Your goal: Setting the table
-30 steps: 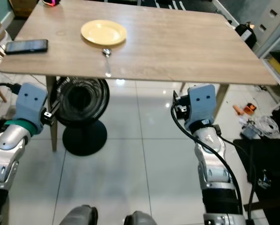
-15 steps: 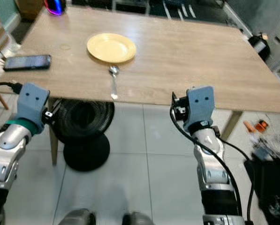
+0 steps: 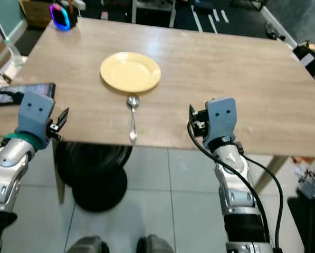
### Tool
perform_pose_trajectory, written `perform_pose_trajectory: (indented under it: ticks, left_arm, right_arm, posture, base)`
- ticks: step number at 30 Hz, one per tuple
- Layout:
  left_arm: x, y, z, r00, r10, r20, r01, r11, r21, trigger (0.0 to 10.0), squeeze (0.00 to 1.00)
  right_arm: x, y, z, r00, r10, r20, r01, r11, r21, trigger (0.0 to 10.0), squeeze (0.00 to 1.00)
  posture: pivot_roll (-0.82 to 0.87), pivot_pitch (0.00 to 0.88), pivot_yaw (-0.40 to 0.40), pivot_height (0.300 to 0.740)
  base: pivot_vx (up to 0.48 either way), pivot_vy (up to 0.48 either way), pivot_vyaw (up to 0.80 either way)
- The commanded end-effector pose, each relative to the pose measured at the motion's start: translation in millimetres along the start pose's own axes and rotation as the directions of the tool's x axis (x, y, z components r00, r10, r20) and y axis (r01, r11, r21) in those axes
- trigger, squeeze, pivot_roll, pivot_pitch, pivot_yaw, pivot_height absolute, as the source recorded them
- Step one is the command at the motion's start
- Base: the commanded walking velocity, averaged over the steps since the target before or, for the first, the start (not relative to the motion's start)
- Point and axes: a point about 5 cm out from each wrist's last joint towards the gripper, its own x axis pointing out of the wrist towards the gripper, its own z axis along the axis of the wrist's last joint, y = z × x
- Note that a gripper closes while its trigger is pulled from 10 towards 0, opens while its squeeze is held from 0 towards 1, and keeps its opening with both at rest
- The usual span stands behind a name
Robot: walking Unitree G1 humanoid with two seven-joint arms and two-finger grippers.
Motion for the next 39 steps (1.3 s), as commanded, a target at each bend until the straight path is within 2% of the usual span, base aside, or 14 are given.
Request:
perform_pose_trajectory:
  ticks: [1, 13, 19, 21, 22, 24, 25, 27, 28, 29, 30, 34, 37, 39]
  left_arm:
    - [-2.0, 1.2, -7, 0.999, 0.004, -0.037, -0.004, 1.0, -0.006, 10.0, 0.0]
    - [-1.6, -0.7, -5, 1.0, -0.012, -0.026, 0.012, 1.0, -0.016, 10.0, 0.0]
    - [-2.2, -0.8, -5, 0.999, -0.014, -0.031, 0.013, 1.0, -0.012, 10.0, 0.0]
    - [-2.9, -0.7, -6, 0.999, -0.019, -0.04, 0.019, 1.0, -0.006, 10.0, 0.0]
    - [-2.9, -0.7, -6, 0.999, -0.019, -0.04, 0.019, 1.0, -0.006, 10.0, 0.0]
    - [-3.7, -0.7, -7, 0.999, -0.022, -0.049, 0.022, 1.0, -0.004, 10.0, 0.0]
    - [-3.7, -0.7, -7, 0.999, -0.022, -0.049, 0.022, 1.0, -0.004, 10.0, 0.0]
    - [-3.8, -3.3, -8, 0.998, -0.027, -0.055, 0.026, 1.0, -0.005, 10.0, 0.0]
    - [-3.8, -3.3, -8, 0.998, -0.027, -0.055, 0.026, 1.0, -0.005, 10.0, 0.0]
    - [-3.3, -4.8, -8, 0.998, -0.03, -0.057, 0.029, 1.0, -0.005, 10.0, 0.0]
    - [-3.3, -4.8, -8, 0.998, -0.03, -0.057, 0.029, 1.0, -0.005, 10.0, 0.0]
    - [0.1, -6.4, -3, 0.998, -0.036, -0.047, 0.036, 0.999, -0.001, 10.0, 0.0]
    - [0.6, -5.6, 0, 0.998, -0.037, -0.041, 0.037, 0.999, 0.003, 10.0, 0.0]
    - [0.0, -3.3, 5, 0.999, -0.035, -0.029, 0.035, 0.999, 0.009, 10.0, 0.0]
  right_arm:
    - [-1.8, 0.0, -3, 1.0, -0.005, -0.017, 0.005, 1.0, 0.008, 10.0, 0.0]
    - [-1.4, 0.5, -3, 1.0, -0.002, -0.015, 0.002, 1.0, 0.007, 10.0, 0.0]
    - [-2.3, 12.6, -6, 0.996, 0.076, -0.049, -0.077, 0.996, -0.035, 10.0, 0.0]
    - [-6.1, 25.6, -10, 0.981, 0.171, -0.097, -0.173, 0.985, -0.018, 10.0, 0.0]
    - [-6.1, 25.6, -10, 0.981, 0.171, -0.097, -0.173, 0.985, -0.018, 10.0, 0.0]
    - [-12.1, 45.0, -11, 0.945, 0.29, -0.151, -0.289, 0.957, 0.029, 10.0, 0.0]
    - [-12.1, 45.0, -11, 0.945, 0.29, -0.151, -0.289, 0.957, 0.029, 10.0, 0.0]
    - [-11.0, 72.9, -9, 0.923, 0.347, -0.165, -0.325, 0.935, 0.142, 10.0, 0.0]
    - [-11.0, 72.9, -9, 0.923, 0.347, -0.165, -0.325, 0.935, 0.142, 10.0, 0.0]
    - [-7.6, 85.5, -10, 0.92, 0.349, -0.176, -0.318, 0.93, 0.185, 10.0, 0.0]
    - [-7.6, 85.5, -10, 0.92, 0.349, -0.176, -0.318, 0.93, 0.185, 10.0, 0.0]
    - [9.0, 117.0, -16, 0.914, 0.32, -0.25, -0.261, 0.934, 0.242, 10.0, 0.0]
    - [13.6, 123.0, -17, 0.912, 0.312, -0.267, -0.245, 0.936, 0.254, 10.0, 0.0]
    - [22.3, 127.6, -16, 0.91, 0.284, -0.303, -0.196, 0.937, 0.289, 10.0, 0.0]
  posture:
    - [0.06, 0.006, -0.006, 0.74]
    - [0.07, 0.006, -0.006, 0.74]
    - [0.07, 0.009, -0.005, 0.74]
    - [0.07, 0.014, -0.007, 0.74]
    - [0.07, 0.014, -0.007, 0.74]
    - [0.07, 0.016, -0.008, 0.74]
    - [0.07, 0.016, -0.008, 0.74]
    - [0.07, 0.019, -0.006, 0.74]
    - [0.07, 0.019, -0.006, 0.74]
    - [0.07, 0.02, -0.006, 0.74]
    - [0.07, 0.02, -0.006, 0.74]
    - [0.09, 0.03, -0.009, 0.74]
    - [0.1, 0.04, -0.014, 0.74]
    - [0.12, 0.051, -0.021, 0.74]
  base:
    - [0.0, 0.0, 0.0]
    - [0.0, 0.0, 0.0]
    - [0.0, 0.0, 0.0]
    - [0.0, 0.0, 0.0]
    - [0.0, 0.0, 0.0]
    - [0.0, 0.0, 0.0]
    - [0.0, 0.0, 0.0]
    - [0.0, 0.0, 0.0]
    - [0.0, 0.0, 0.0]
    - [0.0, 0.0, 0.0]
    - [0.0, 0.0, 0.0]
    - [0.0, 0.0, 0.0]
    - [0.0, 0.0, 0.0]
    - [0.0, 0.0, 0.0]
